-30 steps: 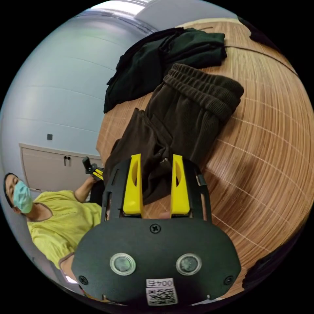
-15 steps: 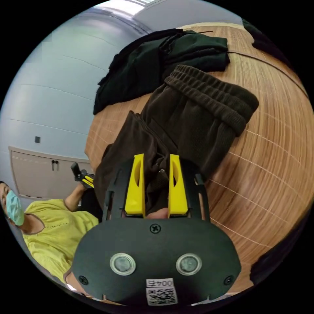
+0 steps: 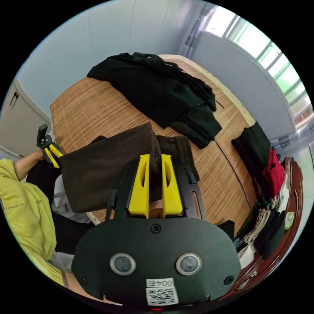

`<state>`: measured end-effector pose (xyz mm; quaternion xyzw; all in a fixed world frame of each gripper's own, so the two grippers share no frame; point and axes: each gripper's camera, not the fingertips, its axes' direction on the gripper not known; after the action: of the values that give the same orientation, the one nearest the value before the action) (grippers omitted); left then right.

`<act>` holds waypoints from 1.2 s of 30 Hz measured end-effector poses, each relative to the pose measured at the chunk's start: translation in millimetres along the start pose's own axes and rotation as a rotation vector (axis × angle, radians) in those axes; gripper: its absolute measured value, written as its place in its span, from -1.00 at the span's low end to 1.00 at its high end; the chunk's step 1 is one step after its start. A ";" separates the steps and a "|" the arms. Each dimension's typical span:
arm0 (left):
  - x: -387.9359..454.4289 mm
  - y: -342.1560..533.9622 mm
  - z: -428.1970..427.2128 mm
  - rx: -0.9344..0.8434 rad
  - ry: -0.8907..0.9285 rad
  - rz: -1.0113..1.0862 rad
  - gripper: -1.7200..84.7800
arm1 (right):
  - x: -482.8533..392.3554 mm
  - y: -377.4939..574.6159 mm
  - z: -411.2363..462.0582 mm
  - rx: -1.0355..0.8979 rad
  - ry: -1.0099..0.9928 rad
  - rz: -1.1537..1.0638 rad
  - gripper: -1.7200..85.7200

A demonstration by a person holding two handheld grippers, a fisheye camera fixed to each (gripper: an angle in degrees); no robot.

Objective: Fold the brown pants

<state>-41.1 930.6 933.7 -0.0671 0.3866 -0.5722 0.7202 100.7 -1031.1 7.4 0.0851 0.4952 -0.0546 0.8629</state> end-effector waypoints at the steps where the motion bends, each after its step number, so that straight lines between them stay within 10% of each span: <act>1: -0.7 3.5 -4.6 0.027 -0.001 -0.003 -0.72 | 6.3 10.6 0.0 0.019 0.014 0.037 -0.84; 11: -2.3 18.9 -23.6 0.098 -0.005 -0.014 -0.69 | 39.8 145.2 78.9 0.164 -0.137 0.673 -0.75; 25: 80.5 11.9 -53.9 -0.047 -0.240 0.192 -0.66 | -244.1 413.9 48.9 0.666 -0.698 0.798 -0.56; 36: 67.4 -11.4 -43.3 -0.096 -0.266 0.113 -0.66 | -349.8 444.6 73.8 0.450 -0.421 0.660 -0.63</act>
<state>-74.2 882.8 877.5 -0.1551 0.3178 -0.4977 0.7920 66.3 -606.9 387.3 0.4112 0.2309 0.1010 0.8760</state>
